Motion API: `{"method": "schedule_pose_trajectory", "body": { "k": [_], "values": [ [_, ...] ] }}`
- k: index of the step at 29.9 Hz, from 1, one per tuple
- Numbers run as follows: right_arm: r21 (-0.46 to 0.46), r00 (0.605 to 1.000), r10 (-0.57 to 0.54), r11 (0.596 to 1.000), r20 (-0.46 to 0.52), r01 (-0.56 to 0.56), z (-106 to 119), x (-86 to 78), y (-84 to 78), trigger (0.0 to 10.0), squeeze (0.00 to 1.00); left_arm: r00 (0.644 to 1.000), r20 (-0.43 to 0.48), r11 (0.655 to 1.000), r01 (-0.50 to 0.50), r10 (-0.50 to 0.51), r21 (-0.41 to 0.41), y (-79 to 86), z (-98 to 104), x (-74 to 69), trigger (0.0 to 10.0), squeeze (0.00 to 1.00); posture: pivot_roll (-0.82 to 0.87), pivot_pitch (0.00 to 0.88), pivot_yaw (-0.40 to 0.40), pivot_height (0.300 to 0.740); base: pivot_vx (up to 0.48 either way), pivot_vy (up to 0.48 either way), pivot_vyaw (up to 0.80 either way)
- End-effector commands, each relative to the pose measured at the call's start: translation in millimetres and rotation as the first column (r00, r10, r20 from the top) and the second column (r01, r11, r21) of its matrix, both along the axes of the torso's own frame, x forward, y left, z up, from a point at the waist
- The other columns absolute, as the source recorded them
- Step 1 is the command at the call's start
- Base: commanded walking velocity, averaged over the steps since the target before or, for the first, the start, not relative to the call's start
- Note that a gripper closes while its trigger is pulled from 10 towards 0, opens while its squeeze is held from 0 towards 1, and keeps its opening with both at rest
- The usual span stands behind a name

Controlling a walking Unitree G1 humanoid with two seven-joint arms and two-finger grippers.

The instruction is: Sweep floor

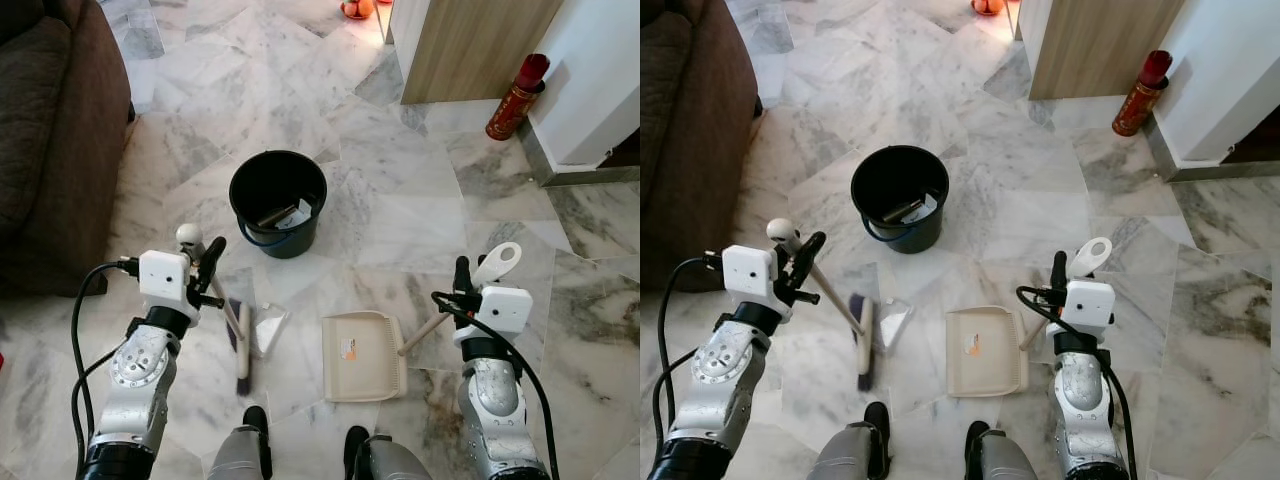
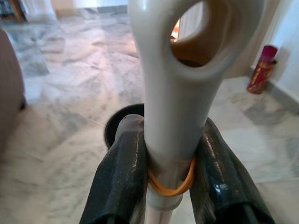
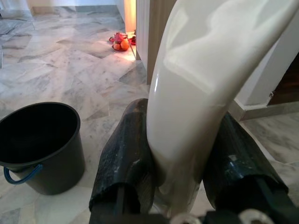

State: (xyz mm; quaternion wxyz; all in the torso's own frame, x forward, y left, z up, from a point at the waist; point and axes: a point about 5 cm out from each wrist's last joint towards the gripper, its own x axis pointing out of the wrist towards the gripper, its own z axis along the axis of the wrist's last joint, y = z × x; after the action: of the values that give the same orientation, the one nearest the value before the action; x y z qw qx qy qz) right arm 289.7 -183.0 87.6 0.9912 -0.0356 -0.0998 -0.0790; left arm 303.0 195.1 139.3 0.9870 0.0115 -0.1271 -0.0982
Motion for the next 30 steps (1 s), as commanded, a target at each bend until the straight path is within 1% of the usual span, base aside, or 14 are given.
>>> {"method": "schedule_pose_trajectory", "body": {
  "k": [1, 5, 6, 8, 10, 13, 16, 20, 21, 22, 24, 28, 29, 30],
  "values": [
    [0.001, 0.996, -0.01, 1.0, -0.084, 0.01, -16.2, -8.0, -2.2, 10.0, 0.0, 0.996, -0.067, 0.994, 0.061, -0.067, -0.087, -5.1, -8.9, -2.5, 10.0, 0.0, 0.11, 0.386, -0.019, 0.74, 0.0, 0.0, 0.0],
    [0.007, 0.996, -0.007, 1.0, -0.093, 0.008, -17.7, -6.1, -0.1, 10.0, 0.0, 0.985, -0.086, 0.979, 0.138, -0.152, -0.15, -7.4, -3.3, -2.4, 10.0, 0.0, 0.12, 0.38, -0.016, 0.74, 0.0, 0.0, 0.0],
    [0.019, 0.995, -0.007, 1.0, -0.098, 0.009, -18.6, -4.8, 1.5, 10.0, 0.0, 0.977, -0.095, 0.966, 0.172, -0.193, -0.191, -8.8, -0.3, -2.5, 10.0, 0.0, 0.13, 0.375, -0.015, 0.74, 0.0, 0.0, 0.0],
    [0.029, 0.995, -0.009, 1.0, -0.101, 0.011, -19.1, -3.6, 2.7, 10.0, 0.0, 0.969, -0.092, 0.953, 0.206, -0.231, -0.223, -10.9, 2.9, -2.7, 10.0, 0.0, 0.13, 0.371, -0.015, 0.74, 0.0, 0.0, 0.0],
    [0.032, 0.995, -0.009, 0.999, -0.101, 0.012, -19.0, -2.4, 3.3, 10.0, 0.0, 0.964, -0.085, 0.942, 0.225, -0.253, -0.249, -12.6, 5.6, -2.3, 10.0, 0.0, 0.14, 0.367, -0.013, 0.74, 0.0, 0.0, 0.0],
    [0.036, 0.995, -0.007, 0.999, -0.1, 0.011, -17.9, 0.3, 4.7, 10.0, 0.0, 0.959, -0.052, 0.91, 0.247, -0.28, -0.332, -12.9, 16.8, -0.3, 10.0, 0.0, 0.14, 0.353, -0.013, 0.74, 0.0, 0.0, 0.0],
    [0.043, 0.995, -0.007, 0.999, -0.104, 0.011, -18.7, 3.1, 5.6, 10.0, 0.0, 0.963, -0.032, 0.907, 0.241, -0.268, -0.345, -8.4, 25.4, 1.7, 10.0, 0.0, 0.15, 0.337, -0.008, 0.74, 0.0, 0.0, 0.0],
    [0.074, 0.993, -0.02, 0.997, -0.116, 0.029, -21.1, 6.6, 5.6, 10.0, 0.0, 0.968, -0.029, 0.933, 0.232, -0.249, -0.274, -4.9, 32.7, -1.1, 10.0, 0.0, 0.17, 0.314, 0.001, 0.74, 0.0, 0.0, 0.0],
    [0.076, 0.993, -0.022, 0.997, -0.119, 0.031, -21.6, 7.8, 6.1, 10.0, 0.0, 0.972, -0.032, 0.949, 0.221, -0.234, -0.225, -4.0, 34.4, -2.9, 10.0, 0.0, 0.17, 0.298, 0.007, 0.74, 0.0, 0.0, 0.0],
    [0.076, 0.993, -0.022, 0.997, -0.119, 0.031, -21.6, 7.8, 6.1, 10.0, 0.0, 0.972, -0.032, 0.949, 0.221, -0.234, -0.225, -4.0, 34.4, -2.9, 10.0, 0.0, 0.17, 0.298, 0.007, 0.74, 0.0, 0.0, 0.0],
    [0.084, 0.992, -0.026, 0.996, -0.122, 0.037, -21.7, 9.9, 6.2, 10.0, 0.0, 0.979, -0.019, 0.966, 0.198, -0.204, -0.169, -2.3, 39.3, -6.2, 10.0, 0.0, 0.18, 0.281, 0.01, 0.74, 0.0, 0.0, 0.0],
    [0.107, 0.991, -0.039, 0.993, -0.129, 0.053, -22.3, 15.4, 5.4, 10.0, 0.0, 0.99, 0.069, 0.991, 0.125, -0.121, -0.053, -2.0, 60.7, -13.4, 10.0, 0.0, 0.2, 0.225, 0.015, 0.74, 0.0, 0.0, 0.0],
    [0.116, 0.99, -0.043, 0.992, -0.134, 0.059, -22.2, 18.6, 4.5, 10.0, 0.0, 0.986, 0.133, 0.995, 0.103, -0.102, -0.001, -7.6, 75.9, -17.7, 10.0, 0.0, 0.21, 0.205, 0.015, 0.74, 0.0, 0.0, 0.0],
    [0.116, 0.99, -0.043, 0.992, -0.134, 0.059, -22.2, 18.6, 4.5, 10.0, 0.0, 0.986, 0.133, 0.995, 0.103, -0.102, -0.001, -7.6, 75.9, -17.7, 10.0, 0.0, 0.21, 0.205, 0.015, 0.74, 0.0, 0.0, 0.0]
  ]
}}
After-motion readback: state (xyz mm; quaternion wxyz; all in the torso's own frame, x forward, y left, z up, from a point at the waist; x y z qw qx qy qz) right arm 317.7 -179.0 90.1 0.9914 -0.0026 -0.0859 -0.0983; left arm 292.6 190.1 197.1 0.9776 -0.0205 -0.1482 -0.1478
